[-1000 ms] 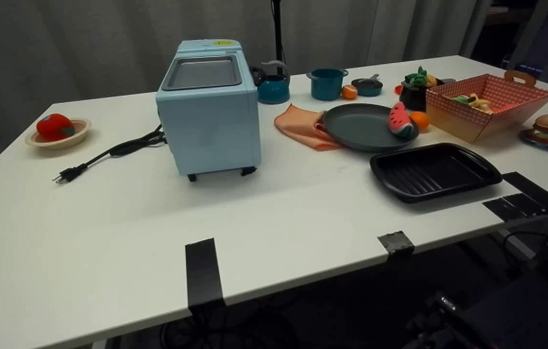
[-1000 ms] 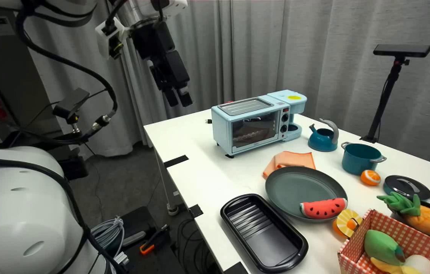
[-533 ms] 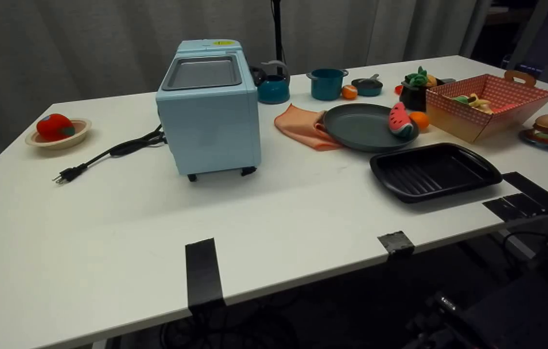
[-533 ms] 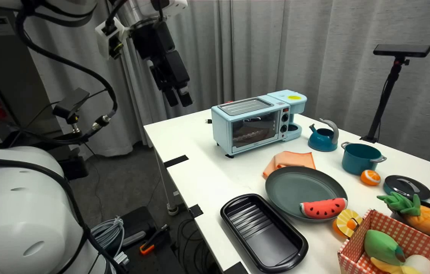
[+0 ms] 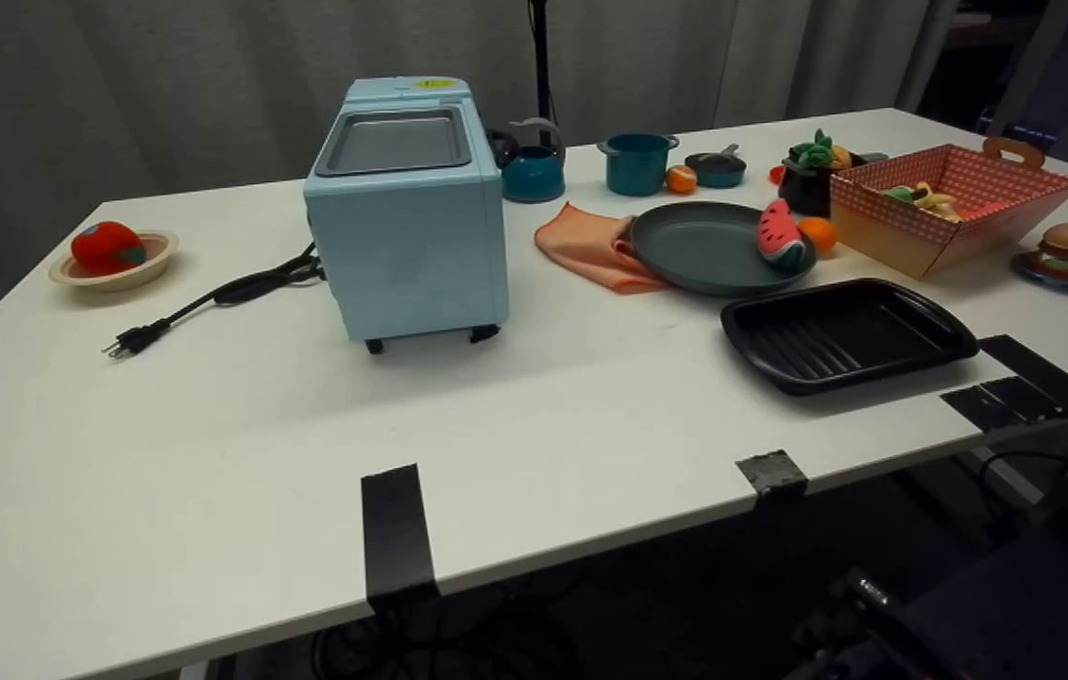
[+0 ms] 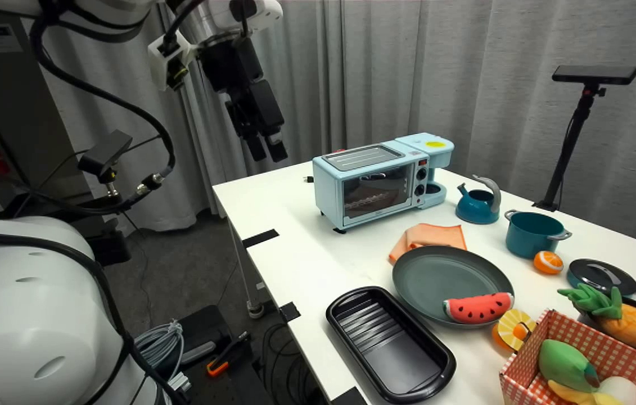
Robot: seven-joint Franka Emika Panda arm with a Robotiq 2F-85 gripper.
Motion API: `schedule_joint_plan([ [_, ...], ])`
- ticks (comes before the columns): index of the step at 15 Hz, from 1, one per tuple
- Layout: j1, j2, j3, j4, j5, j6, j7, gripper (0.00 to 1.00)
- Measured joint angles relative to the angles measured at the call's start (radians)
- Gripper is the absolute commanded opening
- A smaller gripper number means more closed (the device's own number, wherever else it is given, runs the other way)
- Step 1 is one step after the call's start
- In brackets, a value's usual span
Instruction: Pick the duck from the basket and put it on the plate
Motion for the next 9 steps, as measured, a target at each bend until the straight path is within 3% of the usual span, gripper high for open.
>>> schedule_joint_plan([
  [4,-0.019,0.088,-0.029,-0.012,-0.038,0.066,0.002,1.0],
  [9,-0.09,0.277,-0.103,-0.032,-0.115,0.216,0.003,1.0],
])
